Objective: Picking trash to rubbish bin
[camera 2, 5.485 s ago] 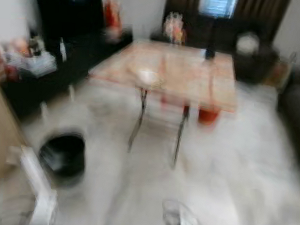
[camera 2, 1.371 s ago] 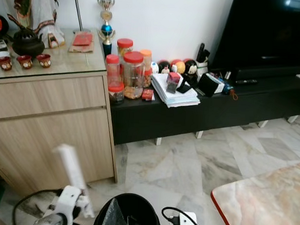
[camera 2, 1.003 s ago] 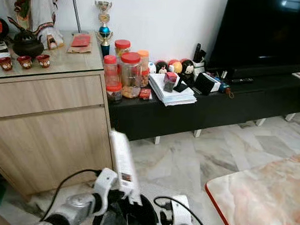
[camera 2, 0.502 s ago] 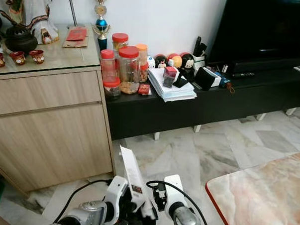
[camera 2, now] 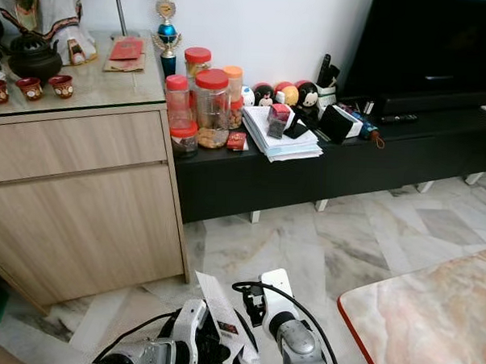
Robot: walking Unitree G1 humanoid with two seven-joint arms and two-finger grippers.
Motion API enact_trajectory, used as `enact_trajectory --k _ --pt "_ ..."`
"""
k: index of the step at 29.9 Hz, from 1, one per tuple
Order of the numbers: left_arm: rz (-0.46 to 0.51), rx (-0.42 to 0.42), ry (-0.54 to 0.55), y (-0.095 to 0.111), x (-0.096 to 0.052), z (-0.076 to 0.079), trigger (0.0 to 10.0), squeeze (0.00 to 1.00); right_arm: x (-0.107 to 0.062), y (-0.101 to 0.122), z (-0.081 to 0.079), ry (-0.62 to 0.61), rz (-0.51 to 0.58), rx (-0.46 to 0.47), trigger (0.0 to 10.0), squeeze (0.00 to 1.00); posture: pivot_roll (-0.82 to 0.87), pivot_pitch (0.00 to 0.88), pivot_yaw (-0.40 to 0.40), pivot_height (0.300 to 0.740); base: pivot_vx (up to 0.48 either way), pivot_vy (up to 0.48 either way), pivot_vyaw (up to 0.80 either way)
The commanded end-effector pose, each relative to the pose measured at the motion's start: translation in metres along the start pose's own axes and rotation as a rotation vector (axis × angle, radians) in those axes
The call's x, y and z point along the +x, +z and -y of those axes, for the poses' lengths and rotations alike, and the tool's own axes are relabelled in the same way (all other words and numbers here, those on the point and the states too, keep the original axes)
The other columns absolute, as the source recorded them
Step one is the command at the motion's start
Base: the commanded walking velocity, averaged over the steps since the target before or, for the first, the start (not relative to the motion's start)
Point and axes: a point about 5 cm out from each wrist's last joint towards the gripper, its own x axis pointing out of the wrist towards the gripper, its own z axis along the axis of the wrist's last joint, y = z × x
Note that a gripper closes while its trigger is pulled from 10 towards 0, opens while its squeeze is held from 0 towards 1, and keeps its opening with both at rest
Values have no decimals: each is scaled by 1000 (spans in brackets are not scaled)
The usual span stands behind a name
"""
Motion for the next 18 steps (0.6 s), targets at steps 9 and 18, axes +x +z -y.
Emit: enact_trajectory --k 9,18 --pt "-34 13 59 -1 -6 -10 10000 0 -2 -1 1 2 2 -3 10000 0 91 75 -46 740 0 0 0" --pt "-55 -1 18 -2 -7 -9 10000 0 -2 3 4 20 5 -20 10000 0 97 86 -45 740 0 0 0"
